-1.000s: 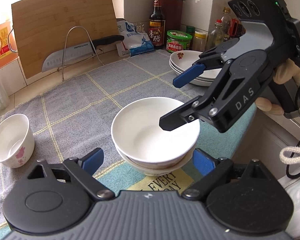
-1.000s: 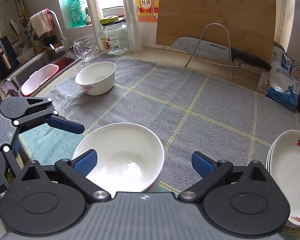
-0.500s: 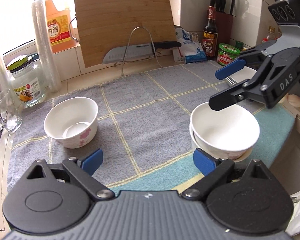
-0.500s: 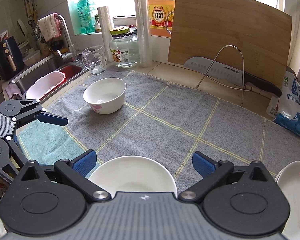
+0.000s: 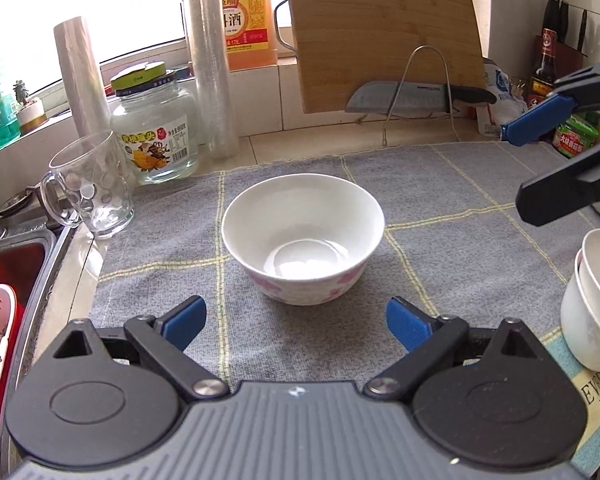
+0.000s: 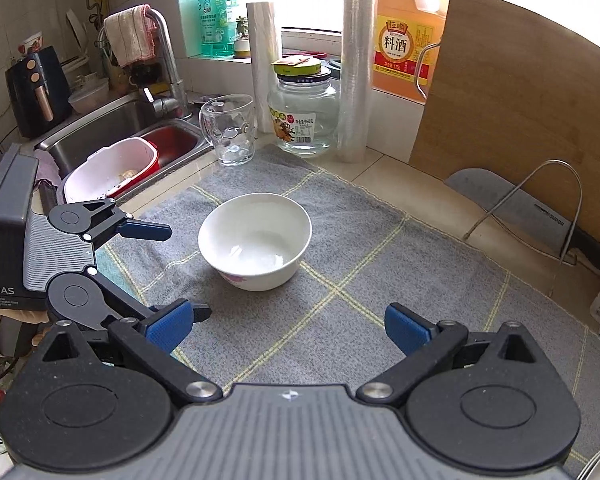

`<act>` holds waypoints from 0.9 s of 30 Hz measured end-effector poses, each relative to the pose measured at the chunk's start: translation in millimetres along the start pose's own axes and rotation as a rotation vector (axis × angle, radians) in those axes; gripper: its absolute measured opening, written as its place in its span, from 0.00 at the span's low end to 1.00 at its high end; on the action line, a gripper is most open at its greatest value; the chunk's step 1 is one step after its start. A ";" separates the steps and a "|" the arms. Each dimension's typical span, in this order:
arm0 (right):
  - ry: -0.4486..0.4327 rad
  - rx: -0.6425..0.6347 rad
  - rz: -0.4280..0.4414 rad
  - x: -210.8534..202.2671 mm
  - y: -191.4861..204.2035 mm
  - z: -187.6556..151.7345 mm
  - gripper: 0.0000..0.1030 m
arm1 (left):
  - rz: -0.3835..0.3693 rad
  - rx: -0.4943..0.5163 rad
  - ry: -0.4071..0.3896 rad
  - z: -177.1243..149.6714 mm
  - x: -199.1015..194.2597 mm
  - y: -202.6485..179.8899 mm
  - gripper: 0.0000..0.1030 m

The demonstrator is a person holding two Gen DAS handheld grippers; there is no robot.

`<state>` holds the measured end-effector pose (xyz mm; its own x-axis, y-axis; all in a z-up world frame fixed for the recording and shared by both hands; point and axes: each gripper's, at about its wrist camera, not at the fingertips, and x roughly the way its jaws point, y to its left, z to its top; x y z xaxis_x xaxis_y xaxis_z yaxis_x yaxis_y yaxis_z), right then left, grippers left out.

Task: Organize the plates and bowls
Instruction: 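Move the right tool toward the pink floral bowl on the towel, then close the right tool on the rim of the floral bowl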

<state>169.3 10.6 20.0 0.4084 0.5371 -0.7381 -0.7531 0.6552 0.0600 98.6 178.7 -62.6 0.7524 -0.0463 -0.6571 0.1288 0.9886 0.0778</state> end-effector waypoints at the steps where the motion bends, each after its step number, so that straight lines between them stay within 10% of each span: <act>1: 0.003 -0.007 0.009 6.0 0.7 5.2 1.00 | 0.004 0.000 -0.004 0.4 3.0 2.6 0.94; 27: 0.124 0.021 0.136 133.5 -13.4 55.2 0.83 | -0.079 0.061 -0.074 11.6 32.1 7.2 0.91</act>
<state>262.5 102.9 -42.2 0.2357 0.5530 -0.7992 -0.7857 0.5923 0.1782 131.2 182.7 -74.5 0.7840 -0.1365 -0.6056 0.2268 0.9710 0.0749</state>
